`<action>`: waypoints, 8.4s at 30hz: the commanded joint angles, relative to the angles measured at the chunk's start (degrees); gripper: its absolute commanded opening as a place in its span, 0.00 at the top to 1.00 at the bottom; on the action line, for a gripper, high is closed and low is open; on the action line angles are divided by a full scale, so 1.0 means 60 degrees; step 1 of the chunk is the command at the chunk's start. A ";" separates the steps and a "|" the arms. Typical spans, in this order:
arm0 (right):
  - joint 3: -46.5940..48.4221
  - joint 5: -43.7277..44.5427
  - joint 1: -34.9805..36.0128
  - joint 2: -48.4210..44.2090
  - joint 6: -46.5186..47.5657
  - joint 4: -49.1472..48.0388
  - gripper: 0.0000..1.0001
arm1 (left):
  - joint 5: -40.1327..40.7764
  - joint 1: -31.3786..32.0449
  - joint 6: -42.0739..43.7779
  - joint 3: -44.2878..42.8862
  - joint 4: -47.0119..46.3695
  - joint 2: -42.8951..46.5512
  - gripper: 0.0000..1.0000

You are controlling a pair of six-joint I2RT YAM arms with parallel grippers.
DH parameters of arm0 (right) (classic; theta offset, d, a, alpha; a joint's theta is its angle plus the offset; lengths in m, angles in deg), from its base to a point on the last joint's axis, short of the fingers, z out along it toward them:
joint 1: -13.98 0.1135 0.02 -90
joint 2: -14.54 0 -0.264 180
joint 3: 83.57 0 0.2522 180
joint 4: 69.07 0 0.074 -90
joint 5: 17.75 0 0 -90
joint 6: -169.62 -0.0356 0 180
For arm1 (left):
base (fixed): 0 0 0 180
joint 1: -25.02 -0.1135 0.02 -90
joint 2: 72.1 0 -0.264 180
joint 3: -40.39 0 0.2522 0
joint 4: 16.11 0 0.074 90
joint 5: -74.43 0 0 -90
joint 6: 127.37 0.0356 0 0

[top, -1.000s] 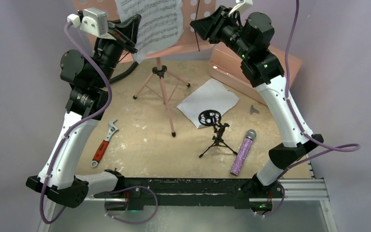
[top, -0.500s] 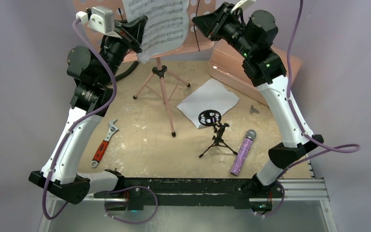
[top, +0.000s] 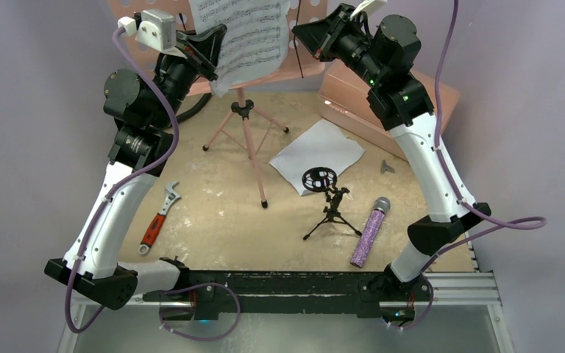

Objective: Set up the instrument practice props

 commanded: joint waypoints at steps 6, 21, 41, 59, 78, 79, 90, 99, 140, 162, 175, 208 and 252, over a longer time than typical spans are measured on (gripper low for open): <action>-0.0484 -0.0445 0.0039 -0.0568 0.0185 -0.1328 1.00 | 0.0149 0.0019 -0.0191 -0.0250 -0.0410 -0.0032 1.00; -0.1442 -0.0590 0.0040 -0.1227 0.0686 -0.2587 1.00 | -0.0158 0.0012 -0.0420 -0.0283 -0.0616 -0.0324 1.00; -0.1775 -0.1260 0.0040 -0.1342 0.0697 -0.3277 1.00 | -0.0977 0.0034 -0.1262 -0.0478 -0.1540 -0.0942 1.00; -0.1694 -0.1294 0.0052 -0.1254 0.0538 -0.3235 1.00 | -0.1676 0.0121 -0.2329 -0.0854 -0.2199 -0.1624 1.00; -0.1855 -0.1192 0.0039 -0.1312 0.0429 -0.3190 1.00 | -0.0905 0.0162 -0.1449 -0.0972 -0.0739 -0.1215 0.73; -0.1869 -0.1191 0.0047 -0.1313 0.0436 -0.3190 1.00 | -0.0817 0.0165 -0.1368 -0.0951 -0.0653 -0.1150 0.72; -0.1973 -0.1195 0.0045 -0.1369 0.0379 -0.3210 1.00 | -0.0231 0.0166 -0.0898 -0.0630 -0.0110 -0.0554 0.70; -0.2009 -0.1321 0.0041 -0.1342 0.0233 -0.3328 1.00 | -0.0393 0.0166 -0.1191 -0.0546 -0.0619 -0.0775 0.95; -0.2024 -0.1369 0.0039 -0.1256 0.0202 -0.3214 0.80 | -0.0348 0.0169 -0.0825 -0.0550 -0.0913 -0.0888 0.74; -0.3470 -0.1250 0.0039 -0.2384 0.1131 -0.3650 0.28 | -0.0987 0.0172 0.0155 0.0637 -0.1771 0.0336 0.27; -0.6168 -0.0588 0.0031 -0.4018 0.2523 -0.3311 0.02 | -0.3243 0.0166 0.0616 0.3864 -0.3818 0.2318 0.09; -0.9447 0.1362 -0.1152 -0.3624 0.1786 -0.1132 0.02 | -0.3937 0.0166 0.0037 0.7564 0.2189 0.4701 0.01; -1.0815 0.0084 -0.3568 0.0844 -0.1338 -0.0918 0.05 | -0.0633 0.0172 -0.6572 0.8587 0.0886 0.1667 0.02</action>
